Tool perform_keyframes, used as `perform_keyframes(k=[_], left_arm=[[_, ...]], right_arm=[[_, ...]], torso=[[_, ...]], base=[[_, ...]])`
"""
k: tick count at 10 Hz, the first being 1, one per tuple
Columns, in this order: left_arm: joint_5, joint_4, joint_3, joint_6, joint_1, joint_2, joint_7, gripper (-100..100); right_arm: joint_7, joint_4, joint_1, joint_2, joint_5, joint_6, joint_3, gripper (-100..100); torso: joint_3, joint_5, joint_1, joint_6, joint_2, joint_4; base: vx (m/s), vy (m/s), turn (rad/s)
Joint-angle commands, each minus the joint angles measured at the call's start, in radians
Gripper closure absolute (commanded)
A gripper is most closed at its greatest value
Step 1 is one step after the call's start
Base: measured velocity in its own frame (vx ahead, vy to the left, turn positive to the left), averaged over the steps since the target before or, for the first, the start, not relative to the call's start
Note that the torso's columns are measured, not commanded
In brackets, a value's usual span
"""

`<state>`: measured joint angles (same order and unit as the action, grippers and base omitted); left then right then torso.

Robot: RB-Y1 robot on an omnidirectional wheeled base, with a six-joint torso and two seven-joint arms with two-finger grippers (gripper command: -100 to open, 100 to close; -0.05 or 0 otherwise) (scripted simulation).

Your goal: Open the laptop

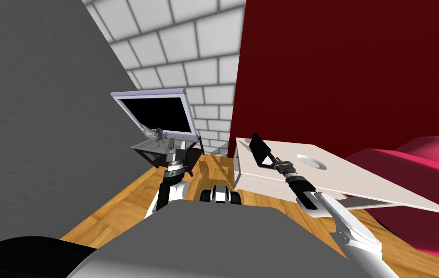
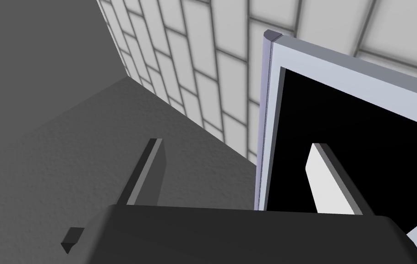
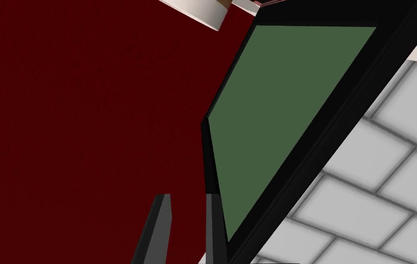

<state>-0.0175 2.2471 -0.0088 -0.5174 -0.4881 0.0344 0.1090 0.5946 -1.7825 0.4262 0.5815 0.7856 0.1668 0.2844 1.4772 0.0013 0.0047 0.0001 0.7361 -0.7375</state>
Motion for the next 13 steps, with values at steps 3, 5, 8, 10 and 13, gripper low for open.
perform_keyframes(k=[3,5,8,10,13], left_arm=[[0.0,0.0,0.0,0.0,0.0,0.0,0.0,0],[0.0,0.0,0.0,0.0,0.0,0.0,0.0,0],[0.0,0.0,0.0,0.0,0.0,0.0,0.0,0],[0.0,0.0,0.0,0.0,0.0,0.0,0.0,0],[0.0,0.0,0.0,0.0,0.0,0.0,0.0,0]], right_arm=[[0.077,-0.066,0.053,0.035,0.087,-0.026,0.019,-100],[0.105,-0.09,0.073,0.047,0.119,-0.035,0.026,-100],[0.126,-0.106,0.087,0.054,0.144,-0.039,0.033,-100],[0.129,-0.107,0.088,0.054,0.145,-0.039,0.033,100],[0.05,-0.063,0.056,0.065,0.067,-0.031,0.026,100]], torso=[[0.0,-0.001,-0.003,0.0,0.001,0.0],[-0.002,-0.002,-0.007,0.0,0.003,-0.001],[-0.001,-0.001,-0.004,0.0,0.002,-0.001],[-0.002,-0.002,-0.008,0.0,0.003,-0.001],[-0.001,-0.003,-0.008,-0.001,0.001,0.0]], base=[[0.064,0.101,-0.026],[0.049,0.076,-0.027],[0.03,0.068,-0.021],[0.001,0.004,0.001],[-0.034,-0.076,0.027]])
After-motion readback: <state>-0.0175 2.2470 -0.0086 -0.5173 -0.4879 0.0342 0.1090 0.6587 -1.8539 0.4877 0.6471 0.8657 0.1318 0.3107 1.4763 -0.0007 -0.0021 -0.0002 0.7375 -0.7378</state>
